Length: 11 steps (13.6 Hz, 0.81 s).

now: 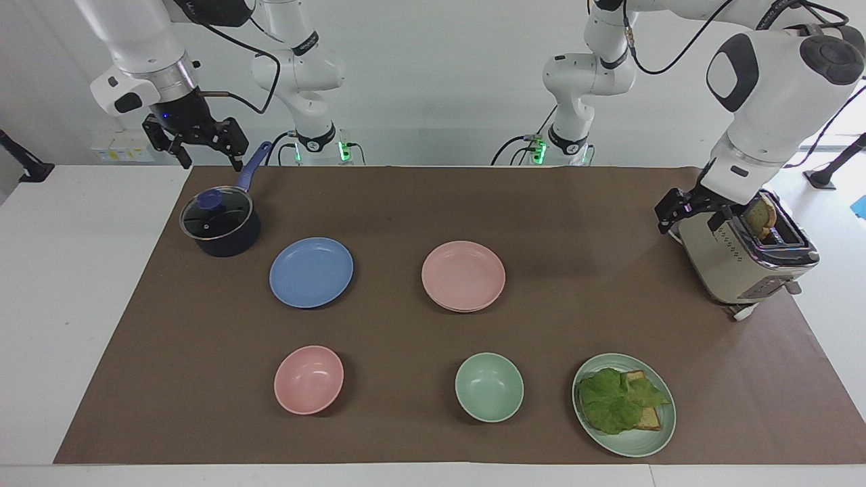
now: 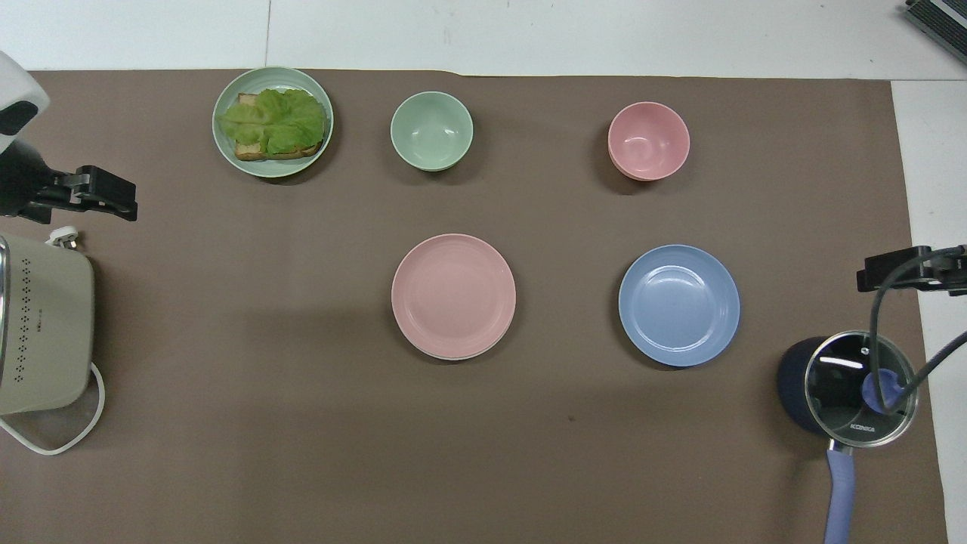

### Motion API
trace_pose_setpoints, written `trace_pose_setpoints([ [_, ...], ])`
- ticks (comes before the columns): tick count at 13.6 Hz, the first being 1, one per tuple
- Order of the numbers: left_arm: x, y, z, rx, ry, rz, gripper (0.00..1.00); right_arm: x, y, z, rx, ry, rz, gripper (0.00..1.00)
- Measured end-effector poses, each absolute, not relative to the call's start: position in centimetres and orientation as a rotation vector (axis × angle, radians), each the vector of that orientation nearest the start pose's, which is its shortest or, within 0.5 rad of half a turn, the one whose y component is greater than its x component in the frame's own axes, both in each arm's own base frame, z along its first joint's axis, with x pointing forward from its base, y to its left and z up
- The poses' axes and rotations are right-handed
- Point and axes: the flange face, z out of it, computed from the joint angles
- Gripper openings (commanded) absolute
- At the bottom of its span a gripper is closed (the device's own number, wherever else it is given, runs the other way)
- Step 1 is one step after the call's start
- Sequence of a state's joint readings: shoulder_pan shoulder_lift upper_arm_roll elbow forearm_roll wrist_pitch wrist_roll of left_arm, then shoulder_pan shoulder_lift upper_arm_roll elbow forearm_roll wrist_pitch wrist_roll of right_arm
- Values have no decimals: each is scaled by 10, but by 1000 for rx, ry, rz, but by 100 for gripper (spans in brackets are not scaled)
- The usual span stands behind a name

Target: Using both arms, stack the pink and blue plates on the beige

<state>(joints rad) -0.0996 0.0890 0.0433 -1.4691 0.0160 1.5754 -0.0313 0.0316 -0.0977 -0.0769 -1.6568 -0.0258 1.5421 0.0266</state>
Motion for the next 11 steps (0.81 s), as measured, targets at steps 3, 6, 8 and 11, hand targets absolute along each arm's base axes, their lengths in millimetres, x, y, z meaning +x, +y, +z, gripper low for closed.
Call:
trace_pose_setpoints([
  [3,559,-31,648,-3125,39,-37,100,520,-28,634,-3158,114,28,100],
  [6,545,-26,636,-3127,30,-9,100,520,-28,634,-3158,114,28,100],
  [8,541,-20,629,-3128,17,-13,100,520,-28,634,-3158,114,28,100],
  [11,539,-19,631,-3129,13,-20,100,519,-28,634,-3157,114,27,100],
])
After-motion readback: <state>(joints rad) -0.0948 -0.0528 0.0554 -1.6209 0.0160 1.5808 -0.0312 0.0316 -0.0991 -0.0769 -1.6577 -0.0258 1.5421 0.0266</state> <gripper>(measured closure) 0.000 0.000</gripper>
